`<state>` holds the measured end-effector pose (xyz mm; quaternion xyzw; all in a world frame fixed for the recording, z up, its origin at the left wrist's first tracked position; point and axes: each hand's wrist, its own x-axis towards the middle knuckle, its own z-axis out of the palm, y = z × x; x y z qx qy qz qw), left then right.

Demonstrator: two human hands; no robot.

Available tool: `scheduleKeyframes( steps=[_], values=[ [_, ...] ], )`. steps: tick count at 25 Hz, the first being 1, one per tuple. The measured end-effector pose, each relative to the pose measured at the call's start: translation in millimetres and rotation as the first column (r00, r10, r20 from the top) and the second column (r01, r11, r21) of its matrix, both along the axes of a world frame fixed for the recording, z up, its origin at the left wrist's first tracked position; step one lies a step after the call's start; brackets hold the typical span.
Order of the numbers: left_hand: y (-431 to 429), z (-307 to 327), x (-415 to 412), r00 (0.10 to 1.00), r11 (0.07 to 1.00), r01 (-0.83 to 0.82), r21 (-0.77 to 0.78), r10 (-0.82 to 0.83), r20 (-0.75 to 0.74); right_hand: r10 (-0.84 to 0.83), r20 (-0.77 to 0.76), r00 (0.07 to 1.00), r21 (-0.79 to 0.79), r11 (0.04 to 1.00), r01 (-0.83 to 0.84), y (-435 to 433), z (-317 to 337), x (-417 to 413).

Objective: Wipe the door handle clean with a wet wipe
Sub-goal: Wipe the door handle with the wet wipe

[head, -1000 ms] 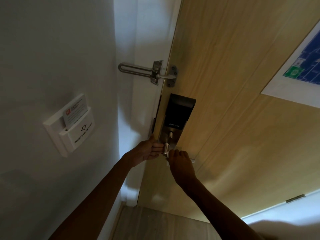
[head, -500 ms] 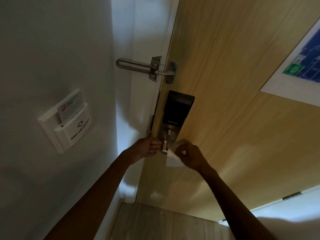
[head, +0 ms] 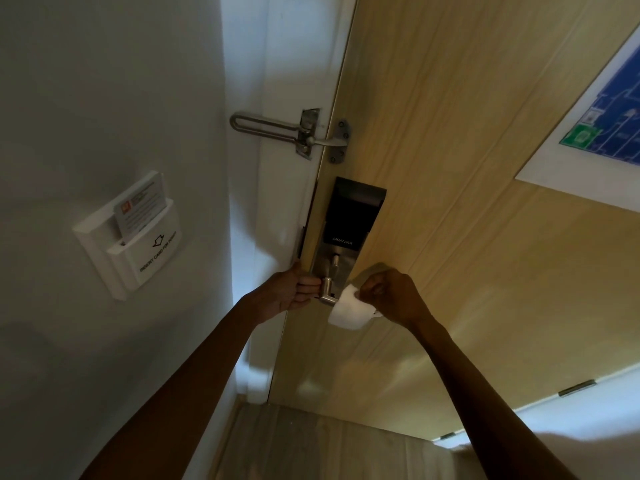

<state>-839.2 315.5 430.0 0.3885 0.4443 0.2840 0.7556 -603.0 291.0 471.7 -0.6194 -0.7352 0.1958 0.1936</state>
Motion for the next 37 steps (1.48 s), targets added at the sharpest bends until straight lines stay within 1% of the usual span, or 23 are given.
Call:
scheduleKeyframes(
  steps=[4,7,11,16,20,22,25,27,29,30,32,35,37],
  values=[
    [1,0,0,1.000,1.000,-0.001,-0.012,0.002,0.021,-0.042,0.076,0.996,0.022,0.999,0.041,-1,4,9],
    [0,1,-1,1.000,1.000,0.005,-0.012,-0.004,0.023,-0.019,0.130,0.991,0.017,1.000,0.017,-2,6,7],
    [-1,4,1,1.000,1.000,0.005,-0.005,-0.005,0.003,-0.007,0.147,0.989,0.006,1.000,0.006,-4,11,7],
    [-2,7,0,1.000,1.000,0.008,-0.009,-0.008,-0.007,0.020,0.249,0.968,0.015,1.000,-0.024,-7,18,15],
    [-3,9,2,1.000,1.000,0.008,-0.003,-0.008,-0.010,-0.047,0.286,0.957,0.073,0.997,0.028,-11,11,15],
    [-4,10,1,1.000,1.000,0.006,-0.007,-0.006,-0.015,-0.073,0.281,0.957,0.111,0.993,0.043,-14,6,15],
    [-5,11,2,1.000,1.000,0.013,-0.005,-0.013,-0.008,0.010,0.275,0.961,0.157,0.986,-0.055,-27,-5,19],
    [-5,11,2,1.000,1.000,0.015,0.000,-0.015,-0.009,0.088,0.315,0.945,0.103,0.987,-0.126,-37,-13,25],
    [-4,11,2,1.000,1.000,0.009,-0.004,-0.009,-0.017,0.122,0.351,0.929,0.015,0.991,-0.136,-43,-19,32],
    [-4,12,3,1.000,1.000,0.009,-0.006,-0.009,-0.021,0.127,0.361,0.924,0.002,0.991,-0.137,-43,-20,35],
    [-4,12,3,1.000,1.000,0.013,-0.009,-0.013,-0.028,0.135,0.408,0.903,0.030,0.987,-0.161,-39,-21,37],
    [-4,13,3,0.999,1.000,0.009,-0.007,-0.010,-0.031,0.147,0.541,0.828,0.092,0.968,-0.232,-34,-21,33],
    [-5,13,3,1.000,1.000,0.002,-0.005,-0.002,-0.030,0.149,0.573,0.806,0.089,0.966,-0.241,-30,-22,32]
  ],
)
